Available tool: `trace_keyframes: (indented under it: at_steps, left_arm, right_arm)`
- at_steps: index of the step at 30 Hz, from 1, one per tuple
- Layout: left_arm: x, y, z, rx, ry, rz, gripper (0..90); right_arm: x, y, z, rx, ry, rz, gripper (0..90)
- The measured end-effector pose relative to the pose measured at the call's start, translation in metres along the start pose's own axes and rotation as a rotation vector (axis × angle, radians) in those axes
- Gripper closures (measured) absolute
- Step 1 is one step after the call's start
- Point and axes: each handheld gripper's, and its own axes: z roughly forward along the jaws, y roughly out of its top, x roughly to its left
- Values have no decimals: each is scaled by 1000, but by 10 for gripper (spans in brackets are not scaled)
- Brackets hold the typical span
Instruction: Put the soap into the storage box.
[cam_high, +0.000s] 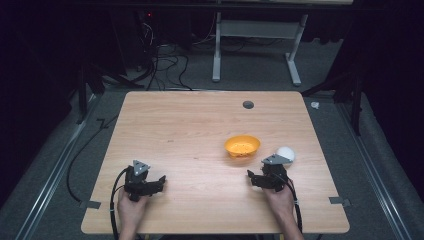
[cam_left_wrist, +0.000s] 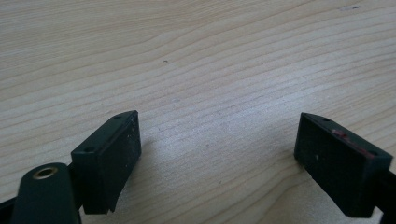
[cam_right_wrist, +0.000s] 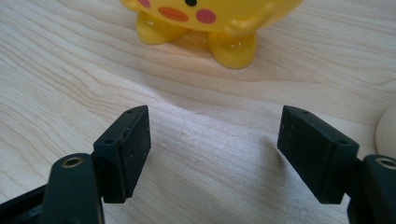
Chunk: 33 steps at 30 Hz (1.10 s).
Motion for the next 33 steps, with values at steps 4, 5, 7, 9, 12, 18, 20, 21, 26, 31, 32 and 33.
trace_keyframes:
  at_steps: [4,5,7,9,12,18,20,21,26,31,32,33]
  left_arm:
    - [0,0,0,0,0,0,152]
    - [0,0,0,0,0,0,151]
    - [0,0,0,0,0,0,151]
    - [0,0,0,0,0,0,151]
    - [0,0,0,0,0,0,151]
    - [0,0,0,0,0,0,151]
    - [0,0,0,0,0,0,151]
    - [0,0,0,0,0,0,151]
    - [0,0,0,-1,1,1,151]
    - [0,0,0,-1,1,0,151]
    - [0,0,0,-1,1,0,151]
    - [0,0,0,-1,1,0,151]
  right_arm:
    - [1,0,-3,-7,1,-5,271]
    - [1,0,-4,-8,1,-6,273]
    - [2,-1,-6,-9,3,-10,274]
    - [2,-1,-7,-8,3,-7,275]
    - [2,-1,-12,-14,-2,-16,281]
    - [3,-4,-16,-11,-5,-22,283]
    - [3,-5,-20,-18,-4,-22,286]
    - [2,-5,-22,-22,-4,-22,287]
    - [2,-8,-29,-29,-7,-10,290]
    - [-1,-18,-35,-30,-28,15,290]
    - [-2,-19,-36,-28,-31,18,290]
    - [-3,-20,-37,-30,-32,21,290]
